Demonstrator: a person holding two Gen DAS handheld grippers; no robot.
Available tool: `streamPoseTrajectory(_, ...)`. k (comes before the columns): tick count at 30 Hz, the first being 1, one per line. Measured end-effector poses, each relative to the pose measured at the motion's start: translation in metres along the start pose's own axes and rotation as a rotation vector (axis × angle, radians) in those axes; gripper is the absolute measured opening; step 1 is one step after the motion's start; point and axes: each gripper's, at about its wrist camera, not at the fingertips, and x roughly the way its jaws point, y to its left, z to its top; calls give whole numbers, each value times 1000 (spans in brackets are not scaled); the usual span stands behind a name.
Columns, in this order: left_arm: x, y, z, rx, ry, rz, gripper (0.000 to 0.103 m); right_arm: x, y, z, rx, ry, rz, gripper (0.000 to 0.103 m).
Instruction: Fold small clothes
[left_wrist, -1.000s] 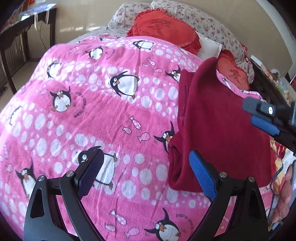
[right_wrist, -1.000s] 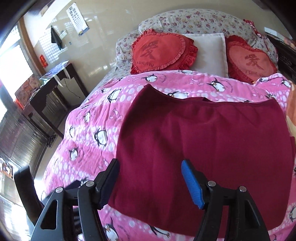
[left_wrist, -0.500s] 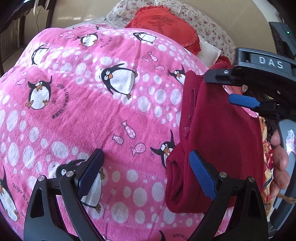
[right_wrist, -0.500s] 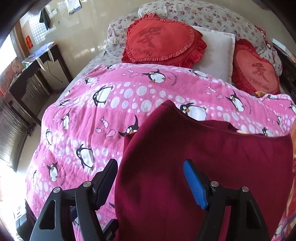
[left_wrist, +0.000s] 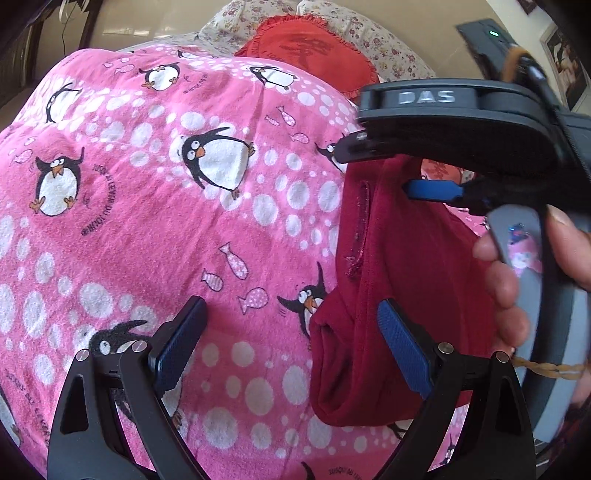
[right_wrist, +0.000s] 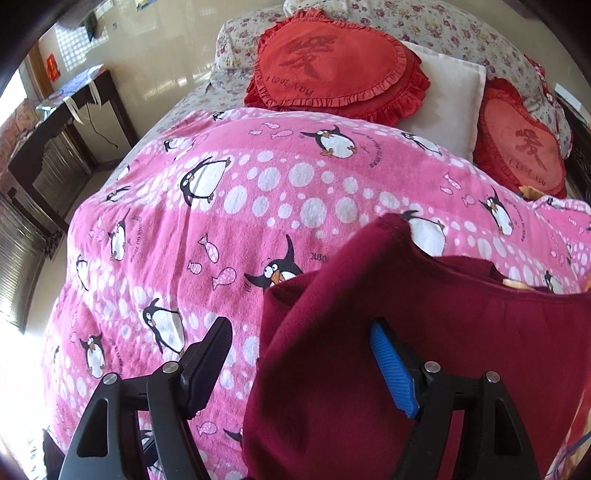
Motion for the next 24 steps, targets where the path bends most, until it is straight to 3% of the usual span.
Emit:
streamPoseTrajectory(7,-6,-1,2,14,37,-109,93,26,18,2,-156,50,-143,82)
streamPoseTrajectory(13,-8,-11,4,74,25,-160,94,23,7,-1,-150,24,-93,82)
streamPoseTrajectory(17,17,-23,4,92,91,-109,94,15,-1,-4,-154,-4,-72,67)
streamPoseTrajectory(20,32,-33,4,114,92,-43,93,9,-6,-9,-143,-20,-28,67)
streamPoseTrajectory(24,38,-46,1,176,81,2,94,8,-3,-16,-195,-42,-42,67)
